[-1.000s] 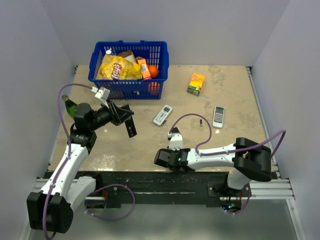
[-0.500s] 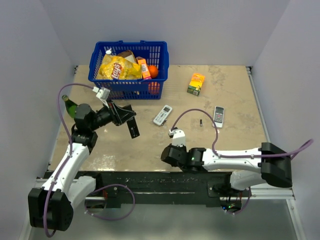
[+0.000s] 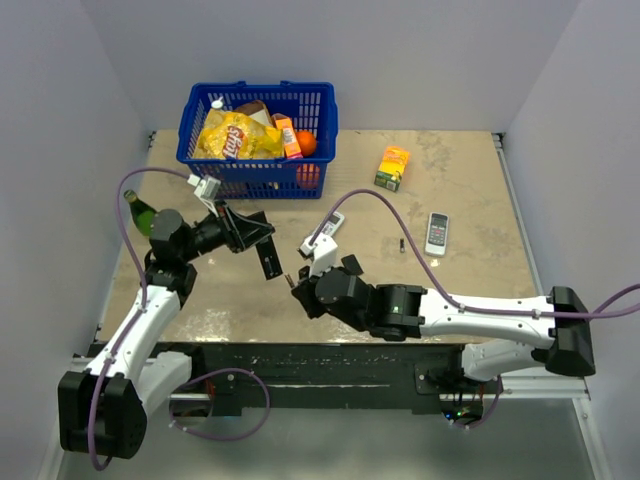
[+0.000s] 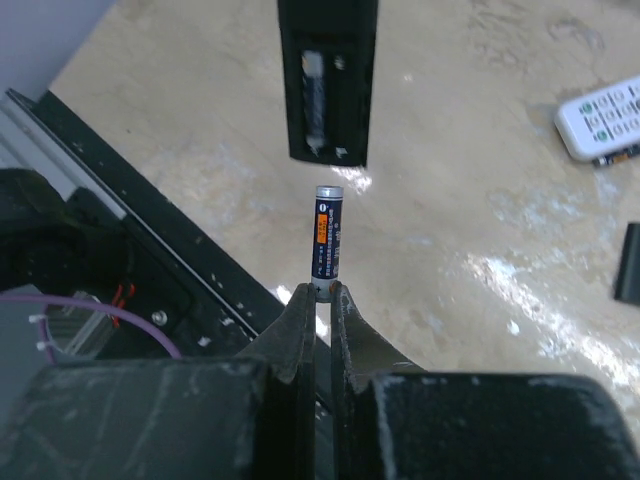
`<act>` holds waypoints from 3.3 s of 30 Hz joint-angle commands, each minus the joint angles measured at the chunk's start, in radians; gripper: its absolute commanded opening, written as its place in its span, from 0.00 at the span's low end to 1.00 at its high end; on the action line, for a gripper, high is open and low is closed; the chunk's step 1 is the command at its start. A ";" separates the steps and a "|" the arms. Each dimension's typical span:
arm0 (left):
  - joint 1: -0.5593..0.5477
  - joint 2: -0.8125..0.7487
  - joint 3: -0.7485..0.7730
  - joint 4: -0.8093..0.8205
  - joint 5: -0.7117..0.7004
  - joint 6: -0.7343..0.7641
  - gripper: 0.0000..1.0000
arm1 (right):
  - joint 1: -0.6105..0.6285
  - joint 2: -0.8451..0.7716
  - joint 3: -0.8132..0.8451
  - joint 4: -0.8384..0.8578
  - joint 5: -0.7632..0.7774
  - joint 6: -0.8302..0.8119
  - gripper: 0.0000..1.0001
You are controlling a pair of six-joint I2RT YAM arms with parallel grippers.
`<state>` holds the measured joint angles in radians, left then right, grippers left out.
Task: Load the batteries into the remote control
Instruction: Load the battery into the remote control.
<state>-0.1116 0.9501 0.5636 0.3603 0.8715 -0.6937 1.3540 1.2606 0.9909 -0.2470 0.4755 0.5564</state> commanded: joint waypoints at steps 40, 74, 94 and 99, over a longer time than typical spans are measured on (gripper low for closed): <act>0.000 -0.022 -0.018 0.089 0.049 -0.049 0.00 | -0.101 0.276 0.267 0.081 0.084 0.034 0.00; -0.022 0.088 -0.119 0.407 0.186 -0.346 0.00 | -0.165 0.232 0.065 0.572 0.081 -0.286 0.11; -0.026 -0.022 -0.194 0.430 -0.045 -0.676 0.00 | -0.165 0.123 0.009 0.443 0.000 -0.243 0.20; -0.026 -0.011 -0.206 0.411 -0.071 -0.662 0.00 | -0.165 0.068 0.020 0.385 -0.021 -0.228 0.23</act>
<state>-0.1177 0.9524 0.3450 0.7738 0.7551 -1.3052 1.2083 1.3731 0.9878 0.1802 0.4511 0.3138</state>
